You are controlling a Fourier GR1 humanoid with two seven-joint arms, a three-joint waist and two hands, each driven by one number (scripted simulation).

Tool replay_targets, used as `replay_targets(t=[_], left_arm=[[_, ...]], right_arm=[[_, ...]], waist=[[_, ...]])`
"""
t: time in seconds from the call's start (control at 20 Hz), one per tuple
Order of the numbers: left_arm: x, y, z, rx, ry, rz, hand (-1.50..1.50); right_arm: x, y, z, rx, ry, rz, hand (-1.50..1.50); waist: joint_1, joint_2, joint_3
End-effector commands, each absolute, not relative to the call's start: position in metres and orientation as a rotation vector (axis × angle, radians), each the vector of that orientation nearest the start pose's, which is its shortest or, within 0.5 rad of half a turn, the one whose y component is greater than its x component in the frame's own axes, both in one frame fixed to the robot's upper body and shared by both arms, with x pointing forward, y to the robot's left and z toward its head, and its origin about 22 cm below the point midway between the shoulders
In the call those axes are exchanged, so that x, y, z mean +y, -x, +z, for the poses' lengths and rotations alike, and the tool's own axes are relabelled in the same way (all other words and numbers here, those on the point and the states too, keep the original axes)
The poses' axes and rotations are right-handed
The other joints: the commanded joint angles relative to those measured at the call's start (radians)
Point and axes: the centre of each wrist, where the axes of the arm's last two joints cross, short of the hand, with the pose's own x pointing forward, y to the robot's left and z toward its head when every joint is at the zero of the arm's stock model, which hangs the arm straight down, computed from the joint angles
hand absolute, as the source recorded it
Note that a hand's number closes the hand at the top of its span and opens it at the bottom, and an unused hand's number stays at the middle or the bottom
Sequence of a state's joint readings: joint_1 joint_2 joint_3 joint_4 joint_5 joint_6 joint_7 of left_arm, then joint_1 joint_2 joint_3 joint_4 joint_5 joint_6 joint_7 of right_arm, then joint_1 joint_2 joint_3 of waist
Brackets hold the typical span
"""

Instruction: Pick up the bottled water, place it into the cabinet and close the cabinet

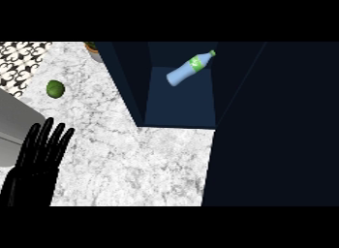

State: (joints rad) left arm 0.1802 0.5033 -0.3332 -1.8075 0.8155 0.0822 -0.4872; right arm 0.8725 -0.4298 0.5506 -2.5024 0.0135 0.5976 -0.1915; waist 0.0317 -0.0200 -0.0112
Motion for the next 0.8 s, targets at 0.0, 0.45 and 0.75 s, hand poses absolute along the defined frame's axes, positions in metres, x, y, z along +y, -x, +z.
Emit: replay_targets(t=[0.0,0.45,0.75], left_arm=[[0.278,-0.174,0.033,-1.847,0.448,0.241,-1.5],[0.316,-0.167,0.043,-1.853,0.467,0.215,-1.5],[0.325,-0.16,0.044,-1.831,0.509,0.159,-1.5]], right_arm=[[-0.195,-0.035,0.159,-1.644,-0.81,0.943,1.5],[-0.165,-0.034,0.142,-1.65,-1.024,0.646,1.5],[-0.166,-0.043,0.14,-1.622,-0.985,0.723,1.5]], waist=[[0.021,-0.002,-0.004],[0.051,0.021,-0.003],[0.102,0.036,-0.005]])
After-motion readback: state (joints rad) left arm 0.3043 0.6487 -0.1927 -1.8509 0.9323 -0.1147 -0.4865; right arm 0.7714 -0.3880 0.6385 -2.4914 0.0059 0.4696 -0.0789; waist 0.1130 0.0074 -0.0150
